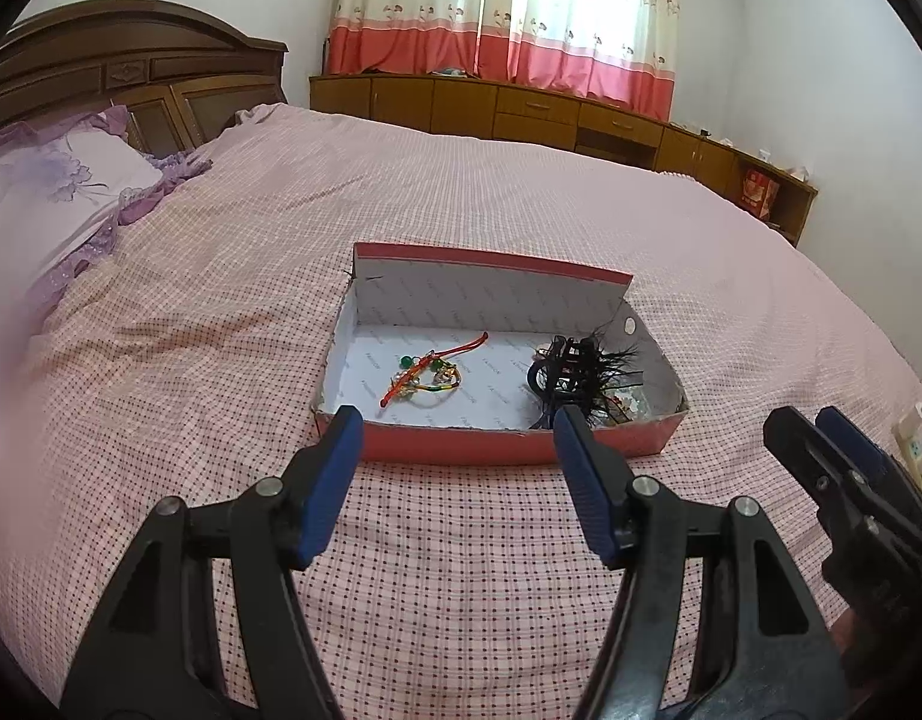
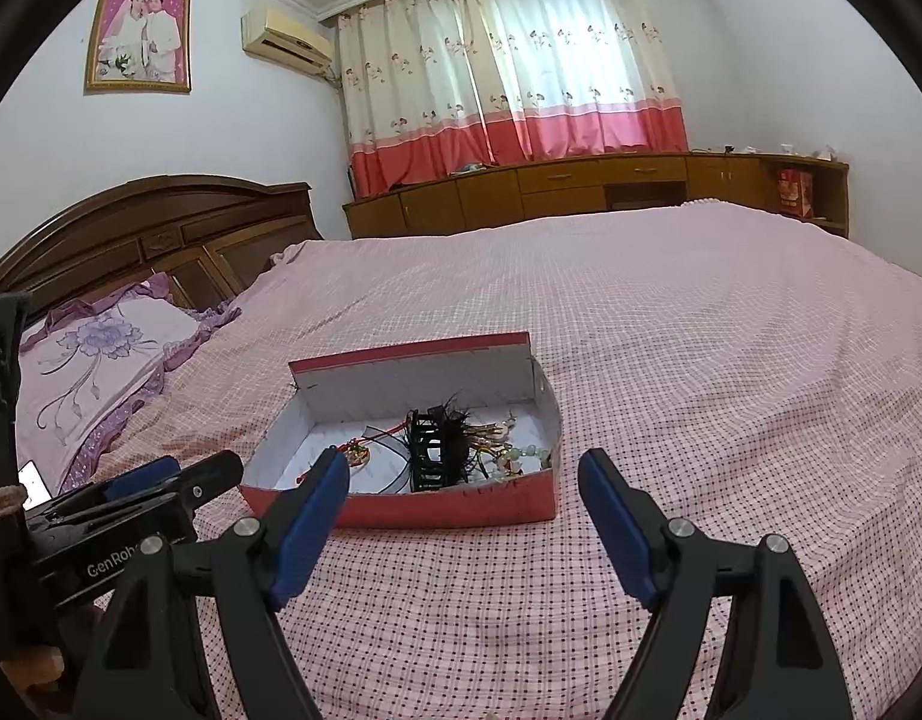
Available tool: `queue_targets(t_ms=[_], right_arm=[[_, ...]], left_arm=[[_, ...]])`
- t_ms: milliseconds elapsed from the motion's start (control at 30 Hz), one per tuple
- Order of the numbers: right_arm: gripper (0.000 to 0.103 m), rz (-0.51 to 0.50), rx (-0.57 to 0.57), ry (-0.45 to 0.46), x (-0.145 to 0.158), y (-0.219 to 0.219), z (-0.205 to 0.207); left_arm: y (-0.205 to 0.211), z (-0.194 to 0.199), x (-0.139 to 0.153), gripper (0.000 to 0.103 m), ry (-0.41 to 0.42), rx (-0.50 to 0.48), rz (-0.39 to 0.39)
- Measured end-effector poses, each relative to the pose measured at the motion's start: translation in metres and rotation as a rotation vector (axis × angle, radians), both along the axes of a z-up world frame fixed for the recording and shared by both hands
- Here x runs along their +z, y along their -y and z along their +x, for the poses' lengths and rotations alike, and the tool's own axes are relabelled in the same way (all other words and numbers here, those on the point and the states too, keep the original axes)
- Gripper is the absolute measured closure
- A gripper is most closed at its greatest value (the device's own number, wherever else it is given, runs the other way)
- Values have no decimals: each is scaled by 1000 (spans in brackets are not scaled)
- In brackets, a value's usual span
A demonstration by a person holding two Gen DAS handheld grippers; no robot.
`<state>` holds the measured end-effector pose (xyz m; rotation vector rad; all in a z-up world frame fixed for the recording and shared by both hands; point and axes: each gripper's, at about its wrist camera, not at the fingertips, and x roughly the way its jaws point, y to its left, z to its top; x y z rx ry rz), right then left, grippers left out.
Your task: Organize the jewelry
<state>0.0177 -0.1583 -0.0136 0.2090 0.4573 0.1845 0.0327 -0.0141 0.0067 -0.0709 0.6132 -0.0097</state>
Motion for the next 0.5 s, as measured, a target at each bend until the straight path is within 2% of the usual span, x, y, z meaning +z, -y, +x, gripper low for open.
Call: queue_targets(t_ms=[500], right_arm=[[22,4,0,-1,0,1,-1]], left_arm=[[0,0,0,46,1,2,-1]])
